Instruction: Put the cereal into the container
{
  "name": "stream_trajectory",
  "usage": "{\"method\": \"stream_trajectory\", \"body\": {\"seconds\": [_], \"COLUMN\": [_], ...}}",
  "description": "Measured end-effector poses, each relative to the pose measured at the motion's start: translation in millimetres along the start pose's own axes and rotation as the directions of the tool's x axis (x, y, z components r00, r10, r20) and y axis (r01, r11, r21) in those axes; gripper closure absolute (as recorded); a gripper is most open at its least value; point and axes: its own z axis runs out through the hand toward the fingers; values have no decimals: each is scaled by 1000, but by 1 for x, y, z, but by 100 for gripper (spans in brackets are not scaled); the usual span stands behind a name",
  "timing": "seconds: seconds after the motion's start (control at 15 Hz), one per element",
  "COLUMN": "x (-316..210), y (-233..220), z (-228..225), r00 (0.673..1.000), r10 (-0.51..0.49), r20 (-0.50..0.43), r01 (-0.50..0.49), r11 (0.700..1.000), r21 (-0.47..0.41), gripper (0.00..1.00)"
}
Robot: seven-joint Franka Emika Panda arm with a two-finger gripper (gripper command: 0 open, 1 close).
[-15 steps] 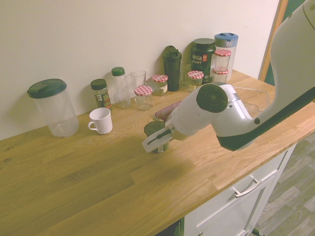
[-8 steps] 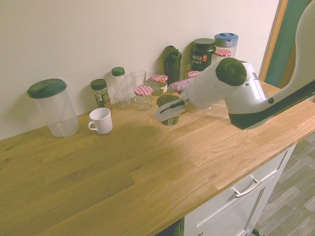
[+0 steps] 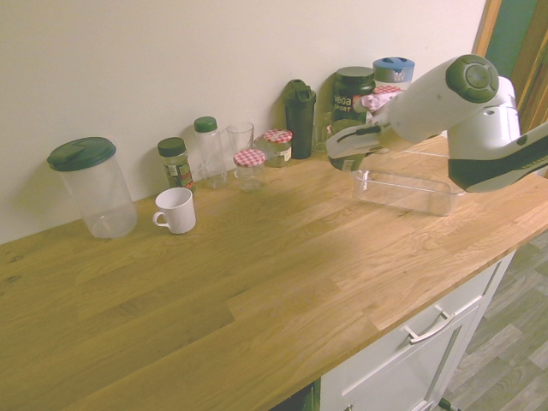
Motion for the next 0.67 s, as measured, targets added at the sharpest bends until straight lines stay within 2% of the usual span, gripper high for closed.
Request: {"method": "stream_trajectory", "body": {"seconds": [0.4,0.67], "x": [64,64], "y": [72,99], "z": [-5,20], "r00": [996,995], "r10": [51,84], "r20": [-70,-46], "r01": [-55,-89], "r11": [996,989], "r21": [-67,-118], "gripper": [100,100]}}
